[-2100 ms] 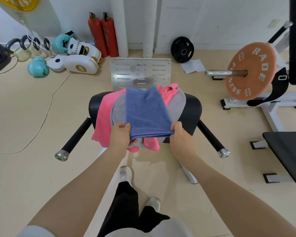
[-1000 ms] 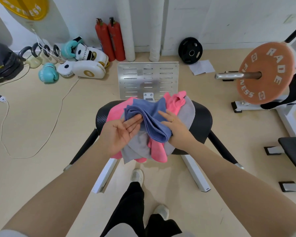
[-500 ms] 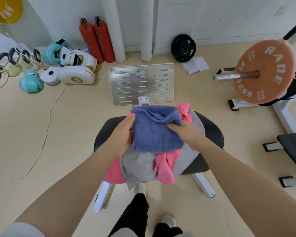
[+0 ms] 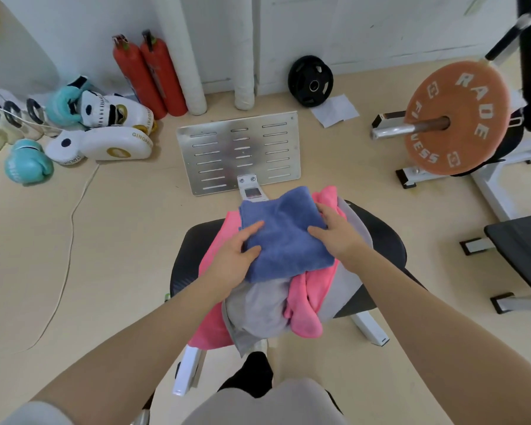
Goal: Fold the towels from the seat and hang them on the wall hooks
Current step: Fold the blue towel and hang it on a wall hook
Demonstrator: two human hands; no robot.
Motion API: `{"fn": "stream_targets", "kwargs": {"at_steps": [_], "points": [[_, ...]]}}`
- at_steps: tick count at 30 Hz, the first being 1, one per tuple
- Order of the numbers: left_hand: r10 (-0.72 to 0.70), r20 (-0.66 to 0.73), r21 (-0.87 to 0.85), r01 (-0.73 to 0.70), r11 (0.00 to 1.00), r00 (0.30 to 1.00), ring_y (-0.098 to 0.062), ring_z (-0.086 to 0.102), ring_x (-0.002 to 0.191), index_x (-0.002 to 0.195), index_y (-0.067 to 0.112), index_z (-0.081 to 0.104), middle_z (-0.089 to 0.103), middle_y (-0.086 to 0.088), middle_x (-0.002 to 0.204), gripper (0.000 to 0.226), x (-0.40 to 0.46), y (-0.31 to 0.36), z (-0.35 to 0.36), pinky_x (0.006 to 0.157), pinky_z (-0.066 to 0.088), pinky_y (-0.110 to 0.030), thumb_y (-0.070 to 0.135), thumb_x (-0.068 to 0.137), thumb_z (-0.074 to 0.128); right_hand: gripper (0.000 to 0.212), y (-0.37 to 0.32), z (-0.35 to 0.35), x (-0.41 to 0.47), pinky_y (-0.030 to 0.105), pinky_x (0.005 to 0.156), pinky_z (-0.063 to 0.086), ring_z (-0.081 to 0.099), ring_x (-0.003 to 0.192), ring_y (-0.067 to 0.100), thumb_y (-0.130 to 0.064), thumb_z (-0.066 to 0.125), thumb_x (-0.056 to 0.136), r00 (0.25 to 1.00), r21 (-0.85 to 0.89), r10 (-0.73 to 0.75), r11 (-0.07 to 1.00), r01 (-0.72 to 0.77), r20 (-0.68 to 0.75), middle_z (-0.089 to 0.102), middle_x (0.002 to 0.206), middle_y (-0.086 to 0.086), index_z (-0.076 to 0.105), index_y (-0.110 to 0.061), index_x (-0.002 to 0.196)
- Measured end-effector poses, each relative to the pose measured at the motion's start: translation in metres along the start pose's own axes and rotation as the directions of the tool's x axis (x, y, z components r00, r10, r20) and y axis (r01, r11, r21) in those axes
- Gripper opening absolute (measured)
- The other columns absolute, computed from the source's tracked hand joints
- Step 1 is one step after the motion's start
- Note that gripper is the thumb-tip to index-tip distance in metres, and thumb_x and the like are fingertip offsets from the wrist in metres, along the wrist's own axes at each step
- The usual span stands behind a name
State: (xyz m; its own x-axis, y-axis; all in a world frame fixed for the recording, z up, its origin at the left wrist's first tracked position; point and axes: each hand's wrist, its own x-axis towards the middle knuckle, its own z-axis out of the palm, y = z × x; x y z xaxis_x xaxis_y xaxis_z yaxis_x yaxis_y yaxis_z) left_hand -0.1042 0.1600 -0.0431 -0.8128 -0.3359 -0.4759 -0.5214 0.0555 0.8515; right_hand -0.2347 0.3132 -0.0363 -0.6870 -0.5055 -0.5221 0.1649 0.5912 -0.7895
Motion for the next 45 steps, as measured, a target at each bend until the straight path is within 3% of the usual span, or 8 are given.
{"fn": "stream_targets", "kwargs": {"at_steps": [7, 10, 15, 20, 26, 31, 38, 45], "points": [[-0.090, -0.147, 0.399, 0.143, 0.906, 0.985, -0.031, 0.047, 0.118, 0.145, 0.012, 0.025, 0.037, -0.018, 0.138, 0.059, 0.003, -0.007, 0.010, 0.094, 0.034, -0.025, 0.019, 0.092, 0.050, 0.038, 0.006, 0.002, 0.000, 0.024, 0.054, 0.032, 0.044, 0.060, 0.017, -0.033, 0.050, 0.093, 0.971, -0.404, 0.118, 0.894, -0.195, -0.207, 0.044, 0.060, 0.001, 0.047, -0.012, 0.061], [-0.124, -0.145, 0.450, 0.177, 0.875, 0.982, -0.033, 0.045, 0.118, 0.146, 0.013, 0.017, 0.026, -0.022, 0.137, 0.066, -0.001, -0.005, 0.012, 0.096, 0.035, -0.029, 0.023, 0.092, 0.052, 0.041, 0.002, 0.007, -0.006, 0.028, 0.063, 0.035, 0.043, 0.062, 0.017, -0.040, 0.047, 0.093, 0.975, -0.458, 0.178, 0.861, -0.219, -0.132, 0.044, 0.063, 0.001, 0.045, -0.011, 0.064], [-0.173, -0.145, 0.472, 0.221, 0.853, 0.974, -0.033, 0.046, 0.115, 0.147, 0.017, 0.014, 0.017, -0.021, 0.144, 0.069, -0.004, -0.002, 0.012, 0.093, 0.038, -0.030, 0.020, 0.091, 0.054, 0.024, -0.017, 0.028, -0.012, 0.029, 0.059, 0.042, 0.047, 0.065, 0.019, -0.020, 0.060, 0.088, 0.969, 0.153, 0.223, 0.967, -0.206, -0.104, 0.048, 0.072, 0.006, 0.049, -0.011, 0.069], [-0.091, -0.179, 0.564, 0.178, 0.806, 0.980, -0.036, 0.035, 0.127, 0.138, 0.017, 0.031, 0.018, -0.013, 0.147, 0.068, -0.011, 0.014, 0.006, 0.101, 0.032, -0.037, 0.022, 0.078, 0.061, 0.019, -0.021, 0.029, -0.034, 0.014, 0.056, 0.038, 0.047, 0.060, 0.006, 0.005, 0.056, 0.081, 0.993, 0.216, -0.011, 0.976, 0.037, -0.120, 0.047, 0.067, -0.001, 0.052, -0.013, 0.076], [0.109, -0.013, 0.033, -0.109, 0.994, 0.994, -0.013, 0.045, 0.123, 0.145, 0.017, 0.024, 0.044, 0.003, 0.134, 0.117, -0.039, 0.045, -0.010, 0.102, 0.038, -0.021, 0.040, 0.047, 0.084, 0.031, -0.030, -0.011, -0.081, 0.009, 0.065, 0.044, 0.054, 0.062, -0.006, 0.016, 0.054, 0.068, 0.924, 0.184, -0.371, 0.918, 0.351, 0.089, 0.059, 0.061, -0.016, 0.057, -0.015, 0.070], [0.301, 0.234, -0.049, -0.297, 0.953, 0.924, -0.012, 0.057, 0.109, 0.122, 0.026, 0.049, 0.060, -0.002, 0.118, 0.072, -0.076, 0.053, -0.010, 0.091, 0.050, -0.022, 0.030, 0.055, 0.074, 0.021, -0.040, -0.032, -0.120, 0.008, 0.059, 0.042, 0.052, 0.058, -0.004, 0.002, 0.048, 0.051, 0.902, 0.121, -0.374, 0.927, 0.355, 0.216, 0.055, 0.064, -0.004, 0.057, -0.013, 0.063], [0.256, 0.192, -0.225, -0.211, 0.951, 0.948, -0.004, 0.059, 0.084, 0.093, 0.018, 0.059, 0.062, 0.006, 0.088, 0.019, -0.130, 0.049, 0.024, 0.078, 0.046, -0.017, 0.020, 0.075, 0.054, 0.034, -0.042, -0.037, -0.156, 0.020, 0.078, 0.046, 0.057, 0.081, 0.004, 0.000, 0.053, 0.062, 0.879, -0.103, -0.374, 0.902, 0.418, 0.295, 0.065, 0.080, -0.009, 0.068, -0.027, 0.075], [0.329, -0.034, -0.262, -0.326, 0.908, 0.944, -0.009, 0.057, 0.077, 0.101, 0.031, 0.051, 0.058, -0.002, 0.086, 0.045, -0.166, 0.043, -0.005, 0.072, 0.048, -0.021, -0.007, 0.079, 0.041, 0.021, -0.094, -0.004, -0.180, 0.024, 0.081, 0.046, 0.057, 0.086, 0.006, -0.006, 0.063, 0.080, 0.849, -0.431, -0.352, 0.745, 0.509, 0.394, 0.071, 0.093, 0.000, 0.073, -0.021, 0.091]]}}
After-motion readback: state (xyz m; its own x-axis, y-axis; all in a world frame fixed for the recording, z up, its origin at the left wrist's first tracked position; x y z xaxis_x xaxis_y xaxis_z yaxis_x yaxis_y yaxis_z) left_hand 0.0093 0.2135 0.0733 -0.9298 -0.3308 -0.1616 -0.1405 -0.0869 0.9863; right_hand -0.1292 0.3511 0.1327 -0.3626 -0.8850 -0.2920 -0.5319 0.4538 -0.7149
